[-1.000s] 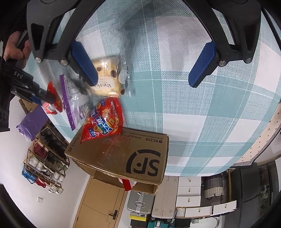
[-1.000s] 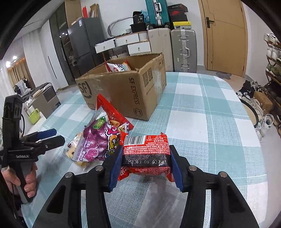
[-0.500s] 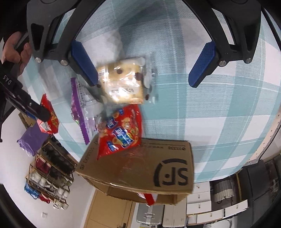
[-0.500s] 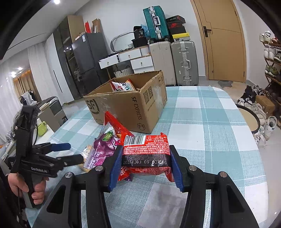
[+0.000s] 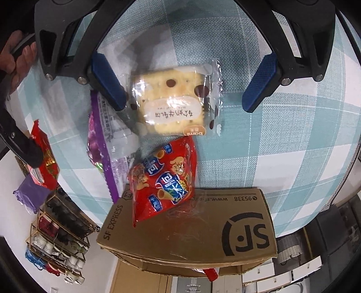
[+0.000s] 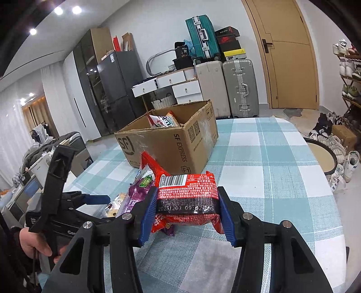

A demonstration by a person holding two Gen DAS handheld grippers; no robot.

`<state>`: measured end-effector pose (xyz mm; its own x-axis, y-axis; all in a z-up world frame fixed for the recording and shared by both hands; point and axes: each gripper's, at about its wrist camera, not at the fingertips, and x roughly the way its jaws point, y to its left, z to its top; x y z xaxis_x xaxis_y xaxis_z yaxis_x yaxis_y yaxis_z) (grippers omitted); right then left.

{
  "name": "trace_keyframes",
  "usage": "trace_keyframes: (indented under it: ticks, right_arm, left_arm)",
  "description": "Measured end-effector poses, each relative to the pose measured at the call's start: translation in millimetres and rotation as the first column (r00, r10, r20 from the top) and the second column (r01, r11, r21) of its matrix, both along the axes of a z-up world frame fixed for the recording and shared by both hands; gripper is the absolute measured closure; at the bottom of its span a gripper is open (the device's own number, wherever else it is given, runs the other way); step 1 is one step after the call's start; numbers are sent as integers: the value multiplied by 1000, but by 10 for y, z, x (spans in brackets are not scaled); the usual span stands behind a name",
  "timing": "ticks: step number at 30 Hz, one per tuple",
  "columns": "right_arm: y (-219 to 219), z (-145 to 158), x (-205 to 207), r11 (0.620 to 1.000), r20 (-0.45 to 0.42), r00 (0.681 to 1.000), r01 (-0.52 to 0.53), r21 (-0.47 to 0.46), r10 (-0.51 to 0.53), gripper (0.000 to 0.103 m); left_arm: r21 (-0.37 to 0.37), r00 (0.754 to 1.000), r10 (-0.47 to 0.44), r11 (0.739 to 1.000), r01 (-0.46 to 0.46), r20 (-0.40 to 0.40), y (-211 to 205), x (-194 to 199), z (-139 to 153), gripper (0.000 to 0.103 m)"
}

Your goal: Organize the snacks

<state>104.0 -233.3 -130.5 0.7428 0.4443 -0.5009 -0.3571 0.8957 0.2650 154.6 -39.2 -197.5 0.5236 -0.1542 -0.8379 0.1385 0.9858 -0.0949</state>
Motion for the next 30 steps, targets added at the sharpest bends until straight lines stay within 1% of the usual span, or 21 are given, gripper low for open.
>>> trace_keyframes:
  ticks: [5, 8, 11, 12, 14, 15, 19, 21, 22, 24, 30]
  right_arm:
    - [-13, 2, -20, 1000, 8, 1000, -5, 8, 5, 51]
    - [-18, 14, -40, 1000, 12, 1000, -6, 14, 6, 51]
    - [-10, 17, -36, 1000, 9, 1000, -8, 11, 8, 51]
    - [-9, 18, -31, 1000, 7, 1000, -7, 11, 7, 51]
    - [-18, 19, -24, 1000, 5, 1000, -3, 14, 3, 51]
    - [-22, 17, -17, 1000, 3, 1000, -2, 17, 2, 51]
    - [-38, 19, -20, 1000, 1, 1000, 6, 24, -6, 50]
    - [-47, 19, -20, 999, 1, 1000, 0, 33, 0, 49]
    - [-45, 18, -24, 1000, -1, 1000, 2, 31, -2, 46]
    - [-25, -10, -17, 1000, -30, 1000, 0, 16, 0, 27]
    - [3, -95, -132, 999, -95, 995, 12, -43, -16, 27]
  left_arm:
    - [8, 1000, -1, 1000, 1, -11, -26, 43, -33, 1]
    - [5, 1000, -3, 1000, 4, -11, -46, 68, -24, 3]
    - [7, 1000, -14, 1000, 14, -1, -56, 23, -12, 13]
    - [12, 1000, -19, 1000, 19, 4, -59, 16, -2, 22]
    - [9, 1000, -28, 1000, 28, 5, -54, 4, 21, 29]
    - [6, 1000, -30, 1000, 30, 7, -37, -8, 36, 38]
    - [-37, 999, -36, 999, 35, -11, 63, -21, 90, 47]
    - [-47, 999, -33, 998, 32, -18, 112, -39, 104, 47]
    - [-55, 999, -31, 998, 30, -20, 141, -54, 117, 48]
    - [-65, 999, -30, 997, 29, -15, 215, -101, 134, 49]
    - [-95, 1000, -21, 995, 22, 12, 399, -239, 178, 49]
